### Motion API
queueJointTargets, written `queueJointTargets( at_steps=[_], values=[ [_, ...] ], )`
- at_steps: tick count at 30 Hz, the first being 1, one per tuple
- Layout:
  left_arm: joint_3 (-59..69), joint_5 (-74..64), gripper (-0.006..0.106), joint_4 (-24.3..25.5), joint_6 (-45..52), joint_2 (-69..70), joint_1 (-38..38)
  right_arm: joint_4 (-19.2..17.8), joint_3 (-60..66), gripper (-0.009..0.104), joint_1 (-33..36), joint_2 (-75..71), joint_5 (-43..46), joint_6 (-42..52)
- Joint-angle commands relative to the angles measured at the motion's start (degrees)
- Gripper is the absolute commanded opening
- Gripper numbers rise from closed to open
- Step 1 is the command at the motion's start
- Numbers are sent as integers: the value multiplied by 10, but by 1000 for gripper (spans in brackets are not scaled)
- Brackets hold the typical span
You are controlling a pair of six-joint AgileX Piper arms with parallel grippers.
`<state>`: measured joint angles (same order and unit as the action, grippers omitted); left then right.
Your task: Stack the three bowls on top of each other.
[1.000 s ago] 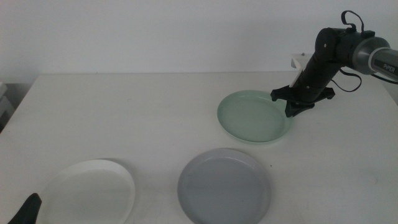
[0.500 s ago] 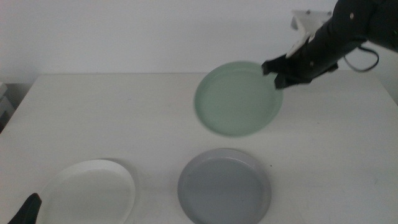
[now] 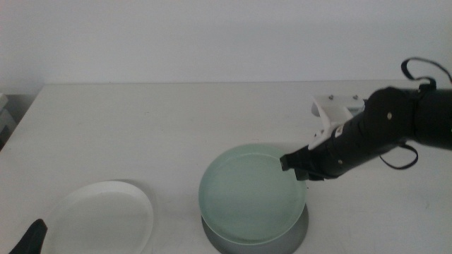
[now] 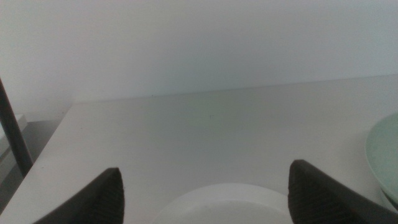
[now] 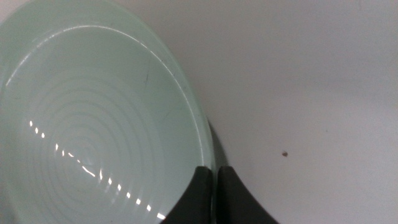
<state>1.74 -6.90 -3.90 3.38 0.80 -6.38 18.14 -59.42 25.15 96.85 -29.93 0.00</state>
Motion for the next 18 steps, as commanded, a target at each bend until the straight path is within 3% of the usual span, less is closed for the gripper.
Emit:
queueJointTargets(
  at_steps=[1,12,18],
  values=[
    [-3,45,88,0,-7,7,0,8,4,-1,2,-21,59,4],
    [-3,45,88,0,-7,7,0,10,18,1,3,-2,40,5],
    [-3,45,88,0,-7,7,0,10,18,16,3,-2,37,5]
  ],
)
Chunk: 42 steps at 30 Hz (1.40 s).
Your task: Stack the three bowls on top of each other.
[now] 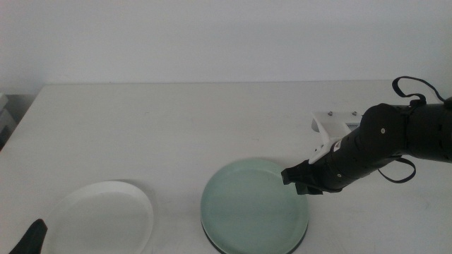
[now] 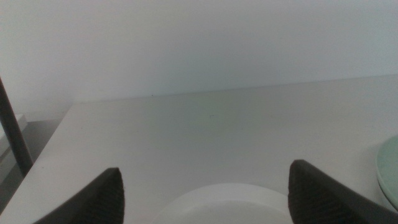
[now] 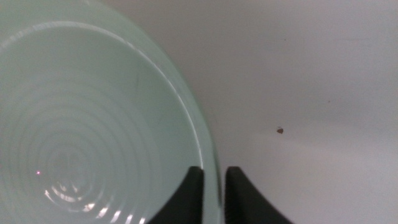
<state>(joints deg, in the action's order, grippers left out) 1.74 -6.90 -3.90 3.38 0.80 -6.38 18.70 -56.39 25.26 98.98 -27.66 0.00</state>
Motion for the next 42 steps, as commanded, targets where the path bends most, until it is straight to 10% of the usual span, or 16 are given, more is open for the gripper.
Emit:
queueJointTargets(
  at_steps=[1,11,29,42],
  values=[
    [-3,45,88,0,-7,7,0,5,-12,20,2,-23,14,5],
    [-3,45,88,0,-7,7,0,2,-13,54,2,-131,12,25],
    [-3,45,88,0,-7,7,0,-32,73,54,2,-608,-92,80],
    [-3,45,88,0,-7,7,0,-32,84,54,2,-683,-84,83]
  ],
)
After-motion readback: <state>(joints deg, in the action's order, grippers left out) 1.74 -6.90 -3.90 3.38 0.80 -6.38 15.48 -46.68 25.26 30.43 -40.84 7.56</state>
